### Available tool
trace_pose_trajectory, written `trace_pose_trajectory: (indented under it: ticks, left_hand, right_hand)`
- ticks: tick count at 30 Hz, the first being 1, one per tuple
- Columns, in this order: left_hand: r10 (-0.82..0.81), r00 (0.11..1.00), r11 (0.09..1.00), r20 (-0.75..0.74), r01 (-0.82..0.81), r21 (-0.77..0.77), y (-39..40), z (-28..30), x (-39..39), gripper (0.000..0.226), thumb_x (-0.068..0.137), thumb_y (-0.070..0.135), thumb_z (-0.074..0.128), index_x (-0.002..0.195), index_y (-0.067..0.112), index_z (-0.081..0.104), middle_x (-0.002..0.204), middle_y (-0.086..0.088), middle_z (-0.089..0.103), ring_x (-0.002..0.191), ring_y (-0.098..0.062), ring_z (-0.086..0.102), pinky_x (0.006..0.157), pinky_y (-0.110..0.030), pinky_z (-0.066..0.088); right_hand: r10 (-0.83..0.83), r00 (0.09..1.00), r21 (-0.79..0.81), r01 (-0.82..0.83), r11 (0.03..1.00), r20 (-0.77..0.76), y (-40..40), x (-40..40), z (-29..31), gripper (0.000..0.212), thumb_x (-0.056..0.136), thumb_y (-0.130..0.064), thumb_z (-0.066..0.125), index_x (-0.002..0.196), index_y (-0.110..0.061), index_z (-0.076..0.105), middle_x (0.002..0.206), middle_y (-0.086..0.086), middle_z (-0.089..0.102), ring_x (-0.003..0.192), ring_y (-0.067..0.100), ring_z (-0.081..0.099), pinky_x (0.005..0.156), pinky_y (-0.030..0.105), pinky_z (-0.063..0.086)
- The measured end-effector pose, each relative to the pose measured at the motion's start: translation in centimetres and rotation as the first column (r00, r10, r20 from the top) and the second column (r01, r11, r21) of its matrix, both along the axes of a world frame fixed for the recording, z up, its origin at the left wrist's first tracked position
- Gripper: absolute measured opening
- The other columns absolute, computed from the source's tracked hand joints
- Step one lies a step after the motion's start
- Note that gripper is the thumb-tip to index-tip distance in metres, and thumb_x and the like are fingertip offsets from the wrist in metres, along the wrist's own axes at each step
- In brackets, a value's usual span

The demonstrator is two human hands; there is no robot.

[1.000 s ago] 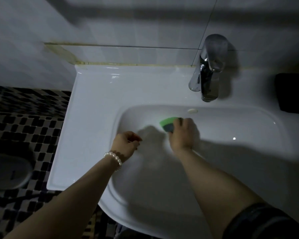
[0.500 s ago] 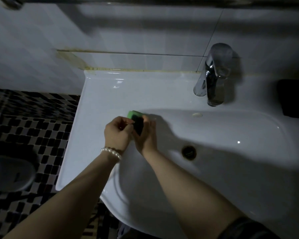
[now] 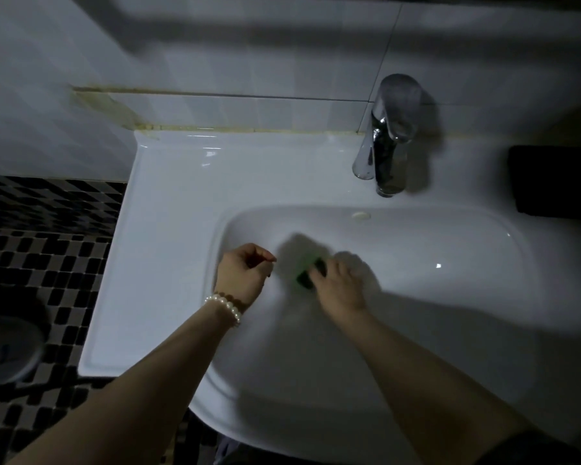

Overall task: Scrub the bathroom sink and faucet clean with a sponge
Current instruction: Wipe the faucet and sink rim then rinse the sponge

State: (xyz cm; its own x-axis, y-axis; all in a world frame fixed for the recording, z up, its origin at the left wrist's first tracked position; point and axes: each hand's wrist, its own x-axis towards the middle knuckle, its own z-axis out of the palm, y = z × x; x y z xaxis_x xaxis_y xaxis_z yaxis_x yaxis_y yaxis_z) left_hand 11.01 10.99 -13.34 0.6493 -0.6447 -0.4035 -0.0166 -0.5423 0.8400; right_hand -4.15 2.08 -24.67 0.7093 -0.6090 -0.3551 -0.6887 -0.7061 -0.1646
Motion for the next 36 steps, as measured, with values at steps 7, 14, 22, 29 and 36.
trace_pose_trajectory:
  ticks: [7,14,22,29,36]
  left_hand:
    - [-0.027,0.999,0.999,0.023,0.027,0.034,-0.8,-1.4,-1.2,0.030,0.076,-0.009,0.055,0.066,0.018,0.063,0.060,-0.002,0.060,0.054,-0.016,0.052,0.059,-0.027,0.045]
    - [-0.027,0.998,0.997,0.054,0.023,0.071,-0.6,-1.5,-0.6,0.029,0.078,-0.005,0.054,0.067,0.019,0.064,0.059,0.000,0.060,0.051,-0.014,0.052,0.051,-0.021,0.044]
    - [-0.350,0.924,0.874,-0.154,0.381,0.302,0.7,-2.6,-2.9,0.011,0.085,0.002,0.057,0.087,0.008,0.066,0.068,0.001,0.062,0.056,-0.010,0.058,0.043,-0.011,0.041]
    - [-0.295,0.949,0.927,-0.111,0.313,0.206,-0.1,0.4,-0.8,0.011,0.084,-0.001,0.059,0.092,0.003,0.066,0.068,-0.002,0.062,0.048,-0.003,0.057,0.044,-0.008,0.042]
    - [-0.311,0.949,0.942,-0.048,0.314,0.116,-0.7,3.0,1.9,0.013,0.086,-0.002,0.057,0.095,0.001,0.065,0.072,0.000,0.062,0.052,0.002,0.058,0.049,-0.006,0.043]
  right_hand:
    - [0.489,0.869,-0.166,-0.494,0.853,-0.072,-2.9,1.8,1.0,0.044,0.097,-0.018,0.039,0.140,-0.025,0.033,0.138,0.016,0.032,0.122,0.038,0.034,0.099,0.047,0.029]
    - [0.030,0.983,-0.337,-0.091,0.937,-0.181,-8.5,-9.8,2.8,0.045,0.069,-0.020,0.066,0.112,-0.017,0.056,0.110,0.015,0.053,0.095,0.036,0.053,0.077,0.041,0.046]
    - [-0.384,0.916,0.138,0.398,0.907,-0.117,3.8,-8.0,2.7,0.030,0.094,-0.031,0.045,0.117,-0.019,0.059,0.121,0.008,0.055,0.108,0.028,0.051,0.089,0.031,0.042]
    - [-0.589,0.808,0.707,0.416,0.572,0.002,3.4,0.1,4.7,0.022,0.083,-0.007,0.062,0.104,-0.012,0.066,0.095,0.006,0.067,0.096,0.030,0.062,0.069,0.022,0.048]
    - [-0.603,0.797,0.324,0.564,0.759,0.024,-1.3,2.6,2.8,0.045,0.089,-0.017,0.056,0.133,-0.021,0.046,0.130,0.015,0.049,0.117,0.036,0.048,0.092,0.045,0.048]
